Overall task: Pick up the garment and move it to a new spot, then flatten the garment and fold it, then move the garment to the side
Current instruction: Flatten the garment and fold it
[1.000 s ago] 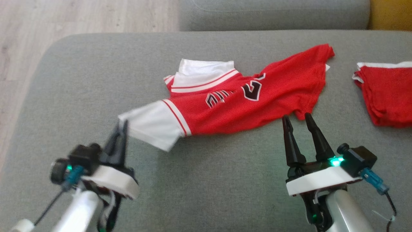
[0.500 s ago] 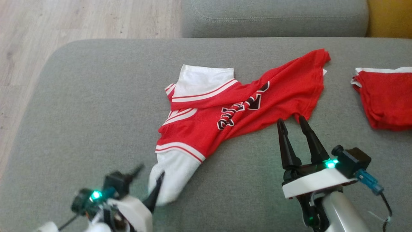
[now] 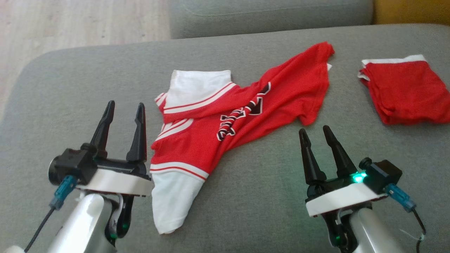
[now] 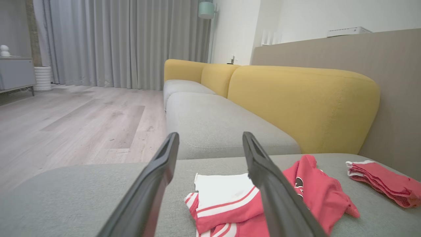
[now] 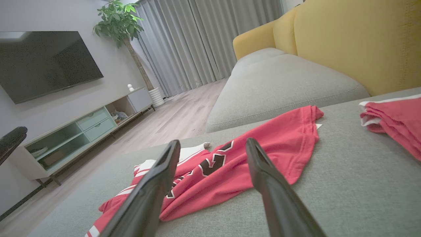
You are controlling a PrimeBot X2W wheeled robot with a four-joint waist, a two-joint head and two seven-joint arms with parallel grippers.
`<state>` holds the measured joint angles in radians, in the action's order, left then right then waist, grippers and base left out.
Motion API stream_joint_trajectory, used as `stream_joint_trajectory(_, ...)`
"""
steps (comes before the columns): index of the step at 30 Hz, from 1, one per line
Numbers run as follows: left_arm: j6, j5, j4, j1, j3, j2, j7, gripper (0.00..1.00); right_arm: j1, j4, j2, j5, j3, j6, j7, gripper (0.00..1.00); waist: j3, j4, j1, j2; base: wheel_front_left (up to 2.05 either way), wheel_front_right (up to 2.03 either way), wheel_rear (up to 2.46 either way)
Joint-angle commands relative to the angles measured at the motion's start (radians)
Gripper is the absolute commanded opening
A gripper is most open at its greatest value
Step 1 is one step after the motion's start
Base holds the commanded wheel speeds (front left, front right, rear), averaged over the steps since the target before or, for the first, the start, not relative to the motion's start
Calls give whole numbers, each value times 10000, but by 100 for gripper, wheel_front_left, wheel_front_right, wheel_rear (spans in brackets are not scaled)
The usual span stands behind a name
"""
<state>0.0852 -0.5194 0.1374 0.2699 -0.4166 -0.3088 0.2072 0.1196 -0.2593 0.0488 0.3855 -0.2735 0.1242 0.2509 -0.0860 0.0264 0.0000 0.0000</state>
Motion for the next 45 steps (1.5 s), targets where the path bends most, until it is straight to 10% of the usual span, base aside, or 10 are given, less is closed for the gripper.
stream_joint_trajectory(1, -123, -8, -129, 696, 433, -201, 87, 100, 428, 361, 14, -88, -221, 65, 109, 100, -129, 244, 0, 0, 0, 0, 0)
stream_joint_trajectory(14, -2034, -472, 1821, 4506, -398, -1734, -3031, 100, 952, 925, 14, 161, -465, 65, 109, 100, -2037, 1776, 0, 0, 0, 0, 0)
stream_joint_trajectory(24, -2156, -2004, 3613, 6882, -2674, -3476, -6588, 100, 1254, 1352, 14, 628, -743, 65, 109, 100, -3354, 3084, 0, 0, 0, 0, 0)
stream_joint_trajectory(40, -2158, -2965, 5018, 8136, -4259, -4279, -7615, 100, 1360, 1599, 14, 839, -747, 65, 109, 100, -3996, 3519, 0, 0, 0, 0, 0)
stream_joint_trajectory(41, -2158, -3061, 4989, 8153, -4408, -4308, -7742, 86, 1359, 1607, 14, 845, -746, 65, 109, 100, -4012, 3518, 0, 0, 0, 0, 0)
stream_joint_trajectory(42, -2158, -3193, 4931, 8162, -4552, -4329, -7884, 24, 1359, 1613, 14, 850, -743, 65, 109, 100, -4022, 3514, 0, 0, 0, 0, 0)
stream_joint_trajectory(43, -2158, -3348, 4839, 8172, -4696, -4352, -8021, 0, 1360, 1615, 14, 854, -738, 65, 109, 100, -4029, 3507, 0, 0, 0, 0, 0)
stream_joint_trajectory(45, -2158, -3657, 4626, 8221, -4944, -4447, -8188, 0, 1369, 1604, 14, 867, -728, 65, 109, 100, -4039, 3495, 0, 0, 0, 0, 0)
